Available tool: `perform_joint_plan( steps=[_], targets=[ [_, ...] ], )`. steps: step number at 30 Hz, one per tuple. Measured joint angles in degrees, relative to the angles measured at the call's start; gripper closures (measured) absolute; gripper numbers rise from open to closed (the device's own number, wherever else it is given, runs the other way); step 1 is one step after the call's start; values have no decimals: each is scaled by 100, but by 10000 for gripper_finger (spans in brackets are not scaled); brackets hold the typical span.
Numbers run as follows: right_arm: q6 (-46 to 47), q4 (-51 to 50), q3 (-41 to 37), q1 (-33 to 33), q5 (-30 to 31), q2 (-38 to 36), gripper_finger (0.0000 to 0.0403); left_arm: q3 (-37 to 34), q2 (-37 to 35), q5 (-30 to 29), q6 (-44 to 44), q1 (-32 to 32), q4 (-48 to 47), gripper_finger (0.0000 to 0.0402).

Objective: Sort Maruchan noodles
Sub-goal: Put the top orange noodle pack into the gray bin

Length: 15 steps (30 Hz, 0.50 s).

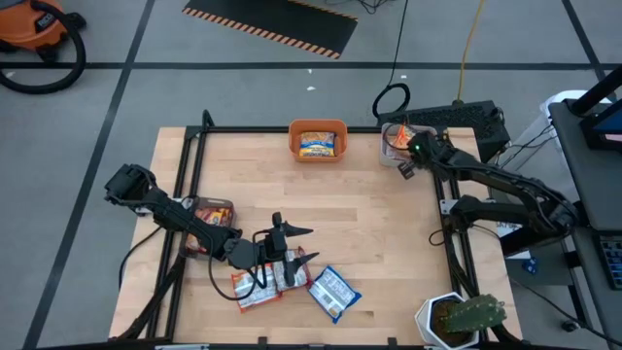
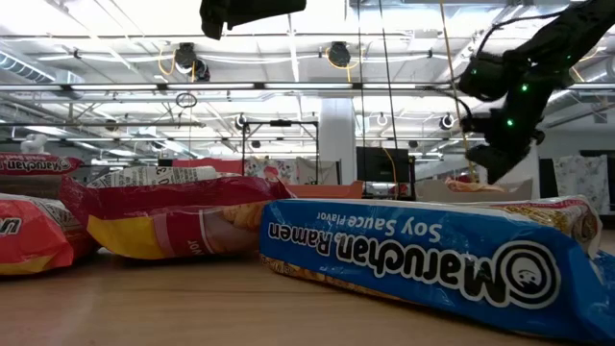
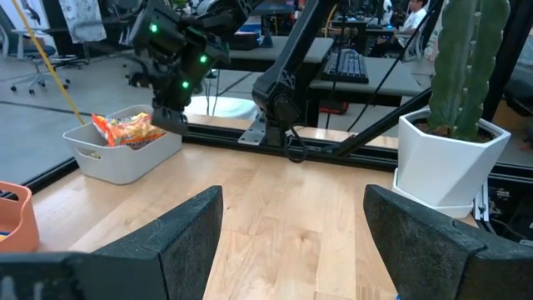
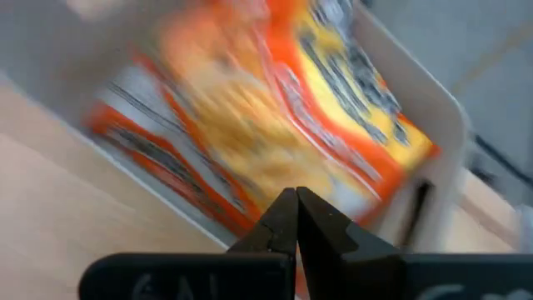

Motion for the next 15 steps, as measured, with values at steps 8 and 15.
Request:
perform_joint_plan(
  steps=[8, 15],
  targets=[
    [949, 694, 0, 2, -773, 38, 390, 0, 0, 1, 2, 0, 0, 105],
    [947, 985, 0, 4, -565, 654, 349, 0, 2, 0, 4, 24, 0, 105]
  ],
)
